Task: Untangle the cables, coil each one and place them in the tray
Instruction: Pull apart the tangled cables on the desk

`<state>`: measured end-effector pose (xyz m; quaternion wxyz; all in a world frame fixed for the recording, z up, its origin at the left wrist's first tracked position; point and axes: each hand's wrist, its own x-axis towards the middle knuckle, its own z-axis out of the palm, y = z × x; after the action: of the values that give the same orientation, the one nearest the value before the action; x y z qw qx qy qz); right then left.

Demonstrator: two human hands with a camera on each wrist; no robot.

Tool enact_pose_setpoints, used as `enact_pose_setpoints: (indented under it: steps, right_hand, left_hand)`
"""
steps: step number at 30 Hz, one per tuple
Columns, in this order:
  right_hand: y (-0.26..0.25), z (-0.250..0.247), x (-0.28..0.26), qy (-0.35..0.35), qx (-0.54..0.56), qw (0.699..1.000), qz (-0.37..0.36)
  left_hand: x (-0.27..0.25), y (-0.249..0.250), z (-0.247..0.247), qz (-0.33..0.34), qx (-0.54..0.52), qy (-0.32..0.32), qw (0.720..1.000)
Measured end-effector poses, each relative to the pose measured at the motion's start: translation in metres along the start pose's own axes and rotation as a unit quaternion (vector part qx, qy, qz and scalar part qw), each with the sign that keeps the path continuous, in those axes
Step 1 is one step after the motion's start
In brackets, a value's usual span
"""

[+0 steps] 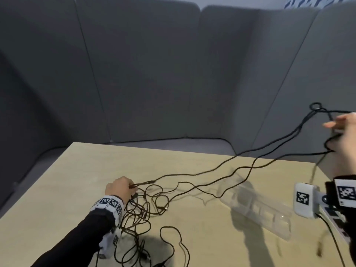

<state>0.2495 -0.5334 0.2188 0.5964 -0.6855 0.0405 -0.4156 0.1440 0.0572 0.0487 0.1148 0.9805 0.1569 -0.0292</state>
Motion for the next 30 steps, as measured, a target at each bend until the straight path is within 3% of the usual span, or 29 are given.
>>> enact_pose_setpoints:
  steps: [1, 2, 3, 4, 6, 8, 10, 12, 14, 17, 19, 21, 22, 25, 28, 30]
  right_hand:
    - [-0.06, 0.029, -0.046, -0.043, 0.025, 0.999, 0.007]
    - [-0.093, 0.049, -0.075, -0.058, -0.012, 0.998, 0.022]
    - [-0.111, 0.062, -0.1, -0.117, -0.025, 0.993, 0.008]
    - [-0.108, 0.065, -0.101, -0.106, -0.06, 0.992, -0.027]
    - [-0.112, 0.069, -0.116, -0.152, -0.136, 0.979, -0.02]
    - [-0.11, 0.077, -0.129, -0.196, -0.241, 0.95, -0.013]
    - [-0.116, 0.089, -0.152, -0.278, -0.271, 0.921, -0.017]
    - [-0.116, 0.106, -0.177, -0.392, -0.282, 0.875, -0.04]
    - [-0.113, 0.126, -0.207, -0.495, -0.321, 0.804, -0.083]
    - [-0.092, 0.153, -0.246, -0.568, -0.385, 0.719, -0.107]
    - [-0.081, 0.163, -0.256, -0.595, -0.393, 0.695, -0.092]
    - [-0.076, 0.164, -0.249, -0.602, -0.372, 0.702, -0.081]
    - [-0.076, 0.16, -0.239, -0.594, -0.352, 0.719, -0.079]
    - [-0.092, 0.142, -0.194, -0.534, -0.241, 0.809, -0.036]
    - [-0.116, 0.122, -0.15, -0.395, -0.15, 0.906, -0.026]
    - [-0.129, 0.11, -0.126, -0.291, -0.085, 0.953, 0.012]
  left_hand:
    - [-0.001, 0.006, -0.001, 0.018, -0.002, 0.005, 1.0]
    - [-0.003, 0.014, -0.003, 0.03, -0.025, 0.009, 0.999]
    - [-0.005, 0.021, -0.005, 0.044, -0.063, 0.007, 0.997]
    - [-0.007, 0.029, -0.008, 0.057, -0.106, 0.006, 0.993]
    - [-0.009, 0.046, -0.015, 0.093, -0.165, 0.024, 0.982]
    - [-0.016, 0.064, -0.025, 0.141, -0.197, 0.051, 0.969]
    - [-0.03, 0.085, -0.036, 0.194, -0.207, 0.081, 0.956]
    - [-0.045, 0.105, -0.049, 0.239, -0.188, 0.129, 0.944]
    - [-0.055, 0.118, -0.061, 0.264, -0.201, 0.151, 0.931]
    - [-0.064, 0.126, -0.072, 0.292, -0.294, 0.123, 0.902]
    - [-0.065, 0.123, -0.073, 0.292, -0.355, 0.111, 0.881]
    - [-0.059, 0.112, -0.072, 0.283, -0.327, 0.137, 0.891]
    - [-0.052, 0.102, -0.068, 0.275, -0.264, 0.151, 0.912]
    - [-0.036, 0.066, -0.052, 0.207, -0.011, 0.12, 0.971]
    - [-0.03, 0.036, -0.028, 0.143, 0.101, 0.049, 0.983]
    - [-0.027, 0.016, -0.013, 0.081, 0.131, -0.042, 0.987]
